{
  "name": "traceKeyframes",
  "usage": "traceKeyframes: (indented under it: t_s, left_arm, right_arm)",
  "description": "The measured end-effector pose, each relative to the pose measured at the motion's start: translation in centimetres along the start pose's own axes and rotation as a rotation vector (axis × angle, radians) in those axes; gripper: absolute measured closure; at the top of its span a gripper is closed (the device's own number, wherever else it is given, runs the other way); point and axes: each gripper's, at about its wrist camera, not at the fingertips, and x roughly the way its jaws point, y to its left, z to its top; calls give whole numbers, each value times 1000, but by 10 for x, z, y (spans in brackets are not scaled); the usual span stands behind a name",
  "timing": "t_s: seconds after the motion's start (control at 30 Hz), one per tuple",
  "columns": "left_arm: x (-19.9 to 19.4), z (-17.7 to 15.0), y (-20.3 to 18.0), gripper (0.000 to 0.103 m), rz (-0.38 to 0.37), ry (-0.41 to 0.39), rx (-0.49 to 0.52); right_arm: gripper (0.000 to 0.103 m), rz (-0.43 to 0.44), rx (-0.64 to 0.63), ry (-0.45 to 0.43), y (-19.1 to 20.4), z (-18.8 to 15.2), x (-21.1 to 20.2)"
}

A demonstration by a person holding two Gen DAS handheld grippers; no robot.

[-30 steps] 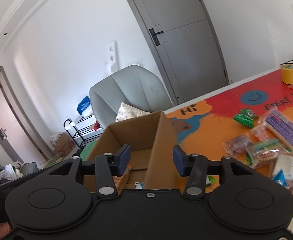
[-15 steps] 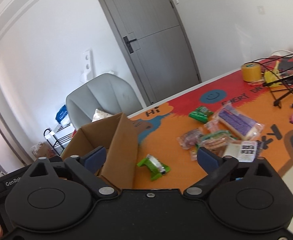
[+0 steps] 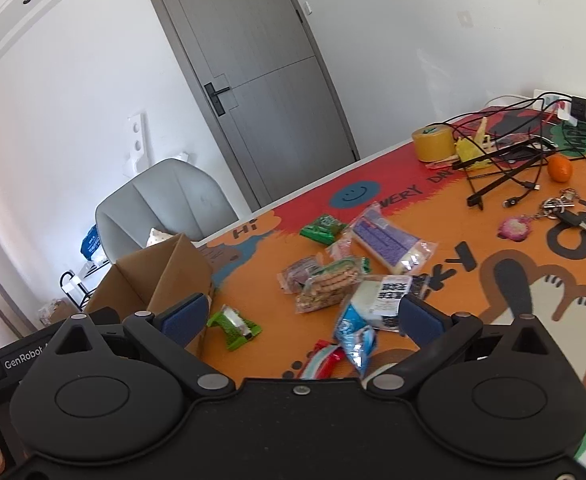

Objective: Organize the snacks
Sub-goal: 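Move both tools back over the snack pile, then grasp the red wafer bar with the left tool while the right tool grasps a blue snack bag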

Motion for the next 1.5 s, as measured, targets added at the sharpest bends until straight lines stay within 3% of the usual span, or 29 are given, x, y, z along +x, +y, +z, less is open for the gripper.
traceKeyframes:
  t_s: [0.63,0.77,1.03,1.3,1.5]
  left_arm:
    - [25,-29,-60,4,-79,50,59]
    - [37,-36,-69,5,-90,68,80]
    - [58,-50,-78,23,-113,120,82]
    - [79,-66,-86,41,-145,189,85]
    - [92,-75,-91,46,-165,233,77]
  right_arm:
    - [2,-74,42,23,-60,-7,-1]
    - [12,-66,56,39,-67,-10,6]
    - [32,-24,71,90,-76,-19,24]
    - [61,47,89,142,-77,-27,43]
    - [62,64,92,148,-74,-30,53]
